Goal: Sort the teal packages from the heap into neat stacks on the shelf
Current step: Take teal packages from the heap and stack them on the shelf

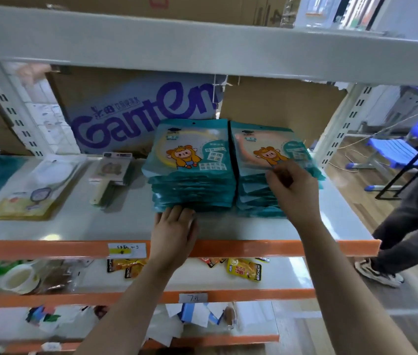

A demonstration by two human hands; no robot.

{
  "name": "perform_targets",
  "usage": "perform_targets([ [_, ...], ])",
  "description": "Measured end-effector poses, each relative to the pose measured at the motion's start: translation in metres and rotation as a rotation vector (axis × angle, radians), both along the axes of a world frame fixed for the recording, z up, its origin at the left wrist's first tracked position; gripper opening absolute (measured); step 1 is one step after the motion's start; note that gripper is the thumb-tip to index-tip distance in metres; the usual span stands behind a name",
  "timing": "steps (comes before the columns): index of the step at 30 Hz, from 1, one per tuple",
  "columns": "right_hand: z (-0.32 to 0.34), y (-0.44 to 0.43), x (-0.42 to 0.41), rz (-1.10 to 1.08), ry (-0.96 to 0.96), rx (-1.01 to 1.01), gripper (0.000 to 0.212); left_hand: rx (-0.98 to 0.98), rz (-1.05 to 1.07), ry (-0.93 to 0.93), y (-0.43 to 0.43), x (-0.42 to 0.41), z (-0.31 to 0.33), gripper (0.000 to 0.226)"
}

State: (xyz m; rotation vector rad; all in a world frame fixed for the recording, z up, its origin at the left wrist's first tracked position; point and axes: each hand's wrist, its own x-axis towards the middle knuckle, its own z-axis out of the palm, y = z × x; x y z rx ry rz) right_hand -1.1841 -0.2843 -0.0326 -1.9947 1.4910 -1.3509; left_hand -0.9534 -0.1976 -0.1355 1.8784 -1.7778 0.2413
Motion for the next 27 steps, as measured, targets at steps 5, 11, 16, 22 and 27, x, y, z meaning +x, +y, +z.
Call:
perform_targets([
  [5,-0.027,0.026,0.073,0.278,0.068,0.103,0.005,0.041,0.109,0.021,0.028,0.048,0.010,0.042],
  [11,-0.033,0.058,0.176,0.535,0.054,0.192,0.004,-0.011,0.291,0.002,0.075,0.127,0.018,0.035],
  [16,-0.039,0.090,0.273,0.579,0.093,0.235,0.007,0.024,0.444,-0.013,0.133,0.212,0.025,0.037],
  [22,-0.041,0.146,0.384,0.609,0.072,0.260,0.011,0.012,0.516,-0.006,0.205,0.316,0.032,0.037],
  [27,-0.043,0.190,0.465,0.618,0.011,0.305,0.013,-0.001,0.556,-0.011,0.256,0.393,0.038,0.038],
])
